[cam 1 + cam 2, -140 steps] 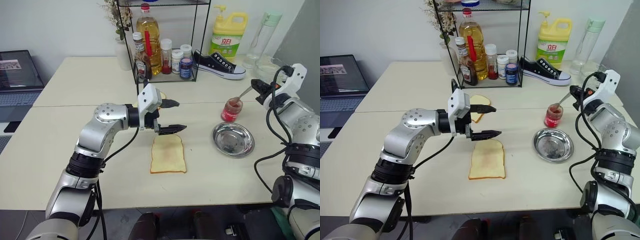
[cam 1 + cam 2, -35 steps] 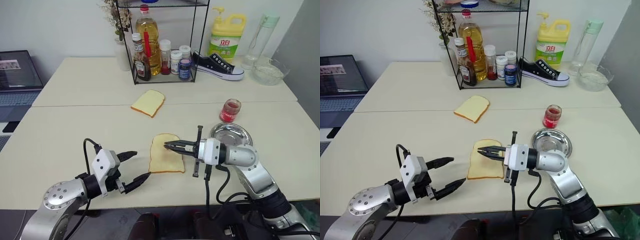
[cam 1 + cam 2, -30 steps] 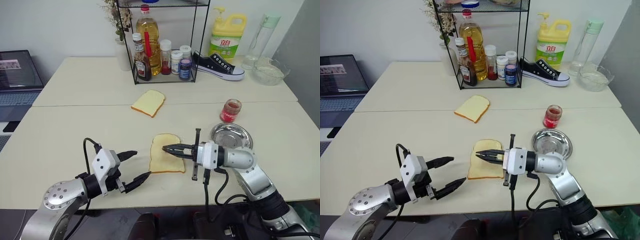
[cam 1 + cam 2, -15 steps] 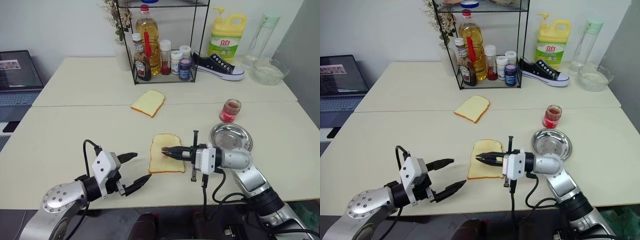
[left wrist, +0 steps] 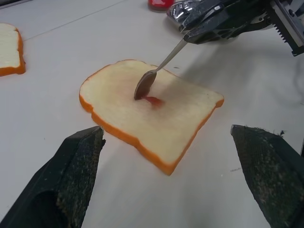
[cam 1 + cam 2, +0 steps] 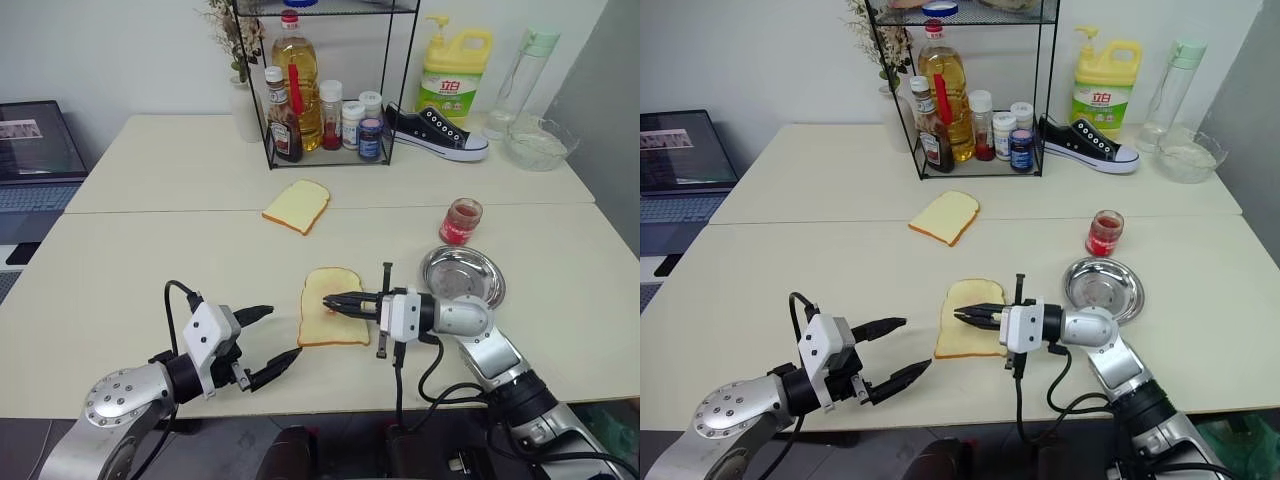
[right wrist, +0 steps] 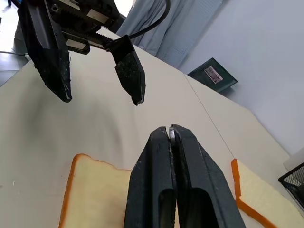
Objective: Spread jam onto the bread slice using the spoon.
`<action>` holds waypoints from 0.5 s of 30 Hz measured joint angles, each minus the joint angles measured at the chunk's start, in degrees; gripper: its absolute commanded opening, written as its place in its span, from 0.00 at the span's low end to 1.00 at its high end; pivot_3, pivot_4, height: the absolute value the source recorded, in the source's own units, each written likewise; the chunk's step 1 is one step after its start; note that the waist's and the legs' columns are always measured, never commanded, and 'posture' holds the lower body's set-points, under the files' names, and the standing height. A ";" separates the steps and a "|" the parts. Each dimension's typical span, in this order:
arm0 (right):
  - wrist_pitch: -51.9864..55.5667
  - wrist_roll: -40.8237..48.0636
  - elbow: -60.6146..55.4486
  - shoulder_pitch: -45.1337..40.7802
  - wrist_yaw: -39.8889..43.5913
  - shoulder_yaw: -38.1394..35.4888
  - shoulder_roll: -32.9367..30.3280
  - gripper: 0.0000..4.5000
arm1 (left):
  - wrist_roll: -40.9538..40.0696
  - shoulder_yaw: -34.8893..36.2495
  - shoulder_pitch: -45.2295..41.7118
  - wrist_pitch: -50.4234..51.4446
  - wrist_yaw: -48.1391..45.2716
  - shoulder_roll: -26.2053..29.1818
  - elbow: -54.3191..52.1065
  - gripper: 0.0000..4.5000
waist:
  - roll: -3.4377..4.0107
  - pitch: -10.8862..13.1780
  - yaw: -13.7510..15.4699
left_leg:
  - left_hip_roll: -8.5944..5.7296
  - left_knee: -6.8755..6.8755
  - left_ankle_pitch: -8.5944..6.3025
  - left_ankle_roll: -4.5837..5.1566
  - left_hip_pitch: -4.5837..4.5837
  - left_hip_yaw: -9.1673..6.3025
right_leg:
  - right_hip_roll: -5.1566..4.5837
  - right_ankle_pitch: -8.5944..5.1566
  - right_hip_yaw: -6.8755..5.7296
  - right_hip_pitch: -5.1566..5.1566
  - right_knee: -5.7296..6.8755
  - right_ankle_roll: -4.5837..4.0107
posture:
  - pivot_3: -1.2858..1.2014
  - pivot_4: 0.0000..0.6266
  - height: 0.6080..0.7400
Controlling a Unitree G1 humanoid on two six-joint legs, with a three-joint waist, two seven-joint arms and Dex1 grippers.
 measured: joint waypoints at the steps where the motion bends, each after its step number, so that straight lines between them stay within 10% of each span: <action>1: 0.00 0.02 0.00 -0.02 -0.01 -0.09 -0.08 0.00 | 0.03 -0.05 -0.27 -0.07 0.01 0.00 0.04 1.00 | 0.00 0.00 0.01 | 0.00 0.00 0.00 0.00 0.00 0.00 | 0.00 0.00 0.00 0.00 0.00 0.00 | 0.52 0.24 1.00; 15: 0.95 -2.22 1.28 -1.76 -2.89 -2.58 -0.22 0.00 | 0.13 -1.39 -2.10 -0.49 -0.13 0.00 0.79 1.00 | -0.01 0.00 -0.06 | 0.01 -0.01 0.00 0.00 -0.01 0.02 | 0.01 0.00 0.01 -0.02 0.00 0.00 | 0.52 0.24 1.00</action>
